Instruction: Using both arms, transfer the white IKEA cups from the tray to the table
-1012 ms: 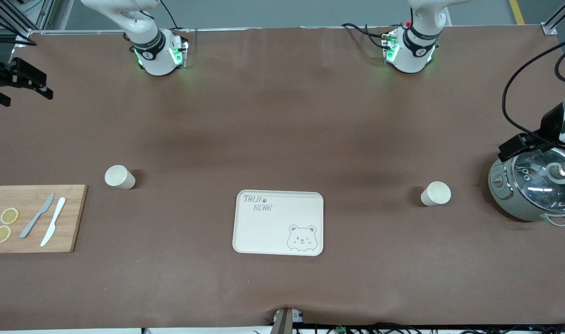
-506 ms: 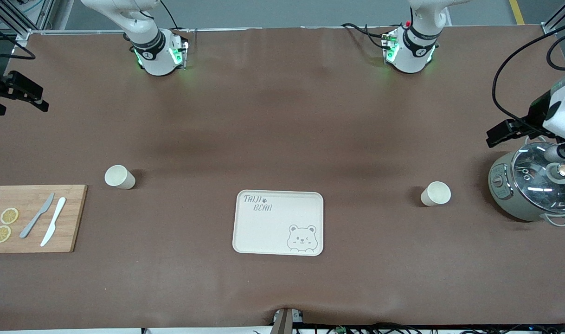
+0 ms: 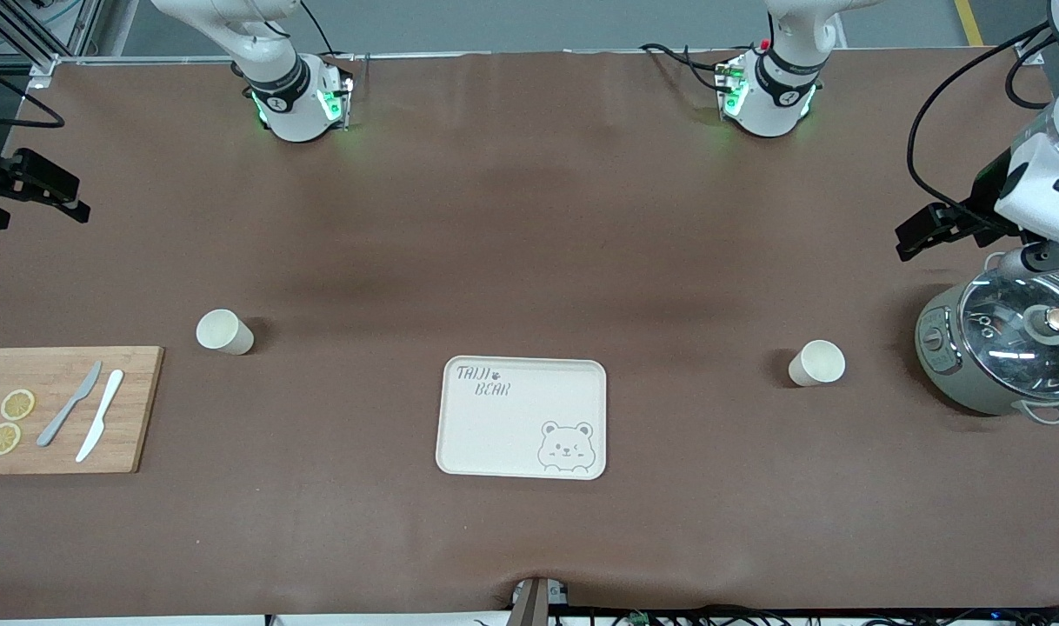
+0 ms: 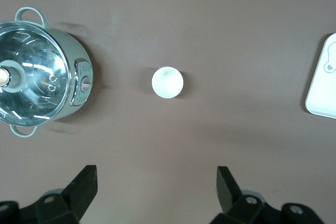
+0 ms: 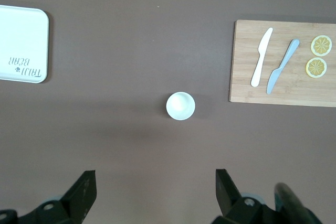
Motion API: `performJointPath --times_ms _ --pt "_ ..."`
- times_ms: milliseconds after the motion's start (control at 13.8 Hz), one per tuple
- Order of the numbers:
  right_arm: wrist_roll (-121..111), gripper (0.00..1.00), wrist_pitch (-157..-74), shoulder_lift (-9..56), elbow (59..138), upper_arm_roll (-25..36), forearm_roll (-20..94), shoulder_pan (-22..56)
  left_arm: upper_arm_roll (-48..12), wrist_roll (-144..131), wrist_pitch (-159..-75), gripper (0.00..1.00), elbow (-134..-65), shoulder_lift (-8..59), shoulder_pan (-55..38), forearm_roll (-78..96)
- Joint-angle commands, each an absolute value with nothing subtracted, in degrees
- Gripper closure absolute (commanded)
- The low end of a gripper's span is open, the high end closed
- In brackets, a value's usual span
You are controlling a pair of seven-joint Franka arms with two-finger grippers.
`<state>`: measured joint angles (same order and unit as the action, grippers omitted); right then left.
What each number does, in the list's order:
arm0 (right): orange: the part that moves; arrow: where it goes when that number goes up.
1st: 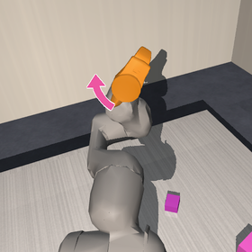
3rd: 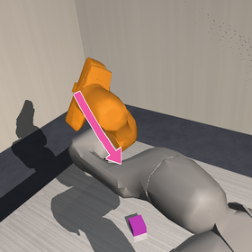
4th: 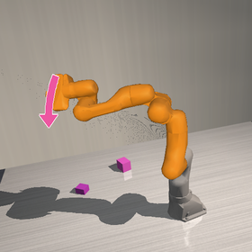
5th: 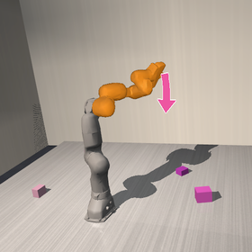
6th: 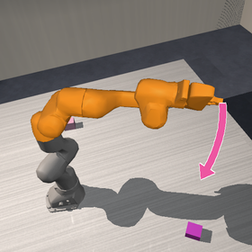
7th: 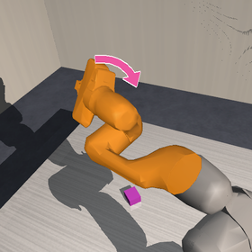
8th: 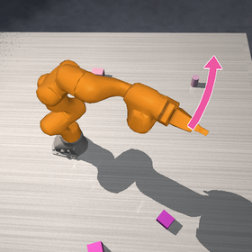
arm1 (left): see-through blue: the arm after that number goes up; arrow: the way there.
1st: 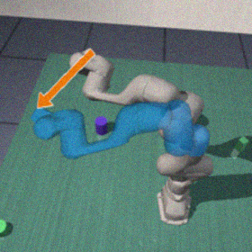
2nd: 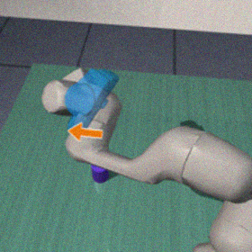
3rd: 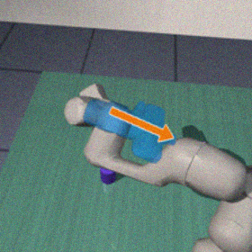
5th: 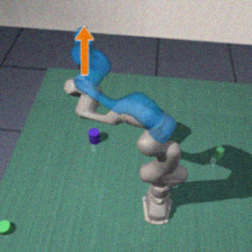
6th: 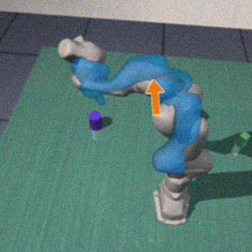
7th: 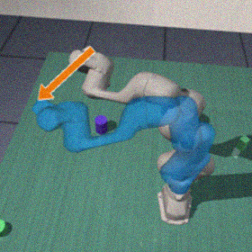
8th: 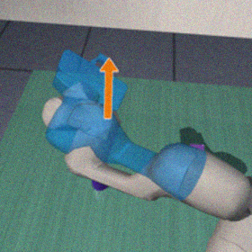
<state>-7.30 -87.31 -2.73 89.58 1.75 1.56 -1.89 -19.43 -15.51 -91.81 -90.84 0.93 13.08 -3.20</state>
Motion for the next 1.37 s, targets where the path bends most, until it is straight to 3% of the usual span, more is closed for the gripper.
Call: performJointPath --times_ms 0,1301 --pt "-6.3 0.00 -86.0 -2.1 88.0 1.3 0.5 -1.6 -19.5 -14.2 -93.2 0.00 -92.8 -1.3 13.5 -2.0" --pt "-6.2 0.00 -84.6 -2.1 88.1 1.2 0.4 -2.0 -19.3 -12.7 -92.5 0.00 -88.5 0.8 13.4 -2.9"
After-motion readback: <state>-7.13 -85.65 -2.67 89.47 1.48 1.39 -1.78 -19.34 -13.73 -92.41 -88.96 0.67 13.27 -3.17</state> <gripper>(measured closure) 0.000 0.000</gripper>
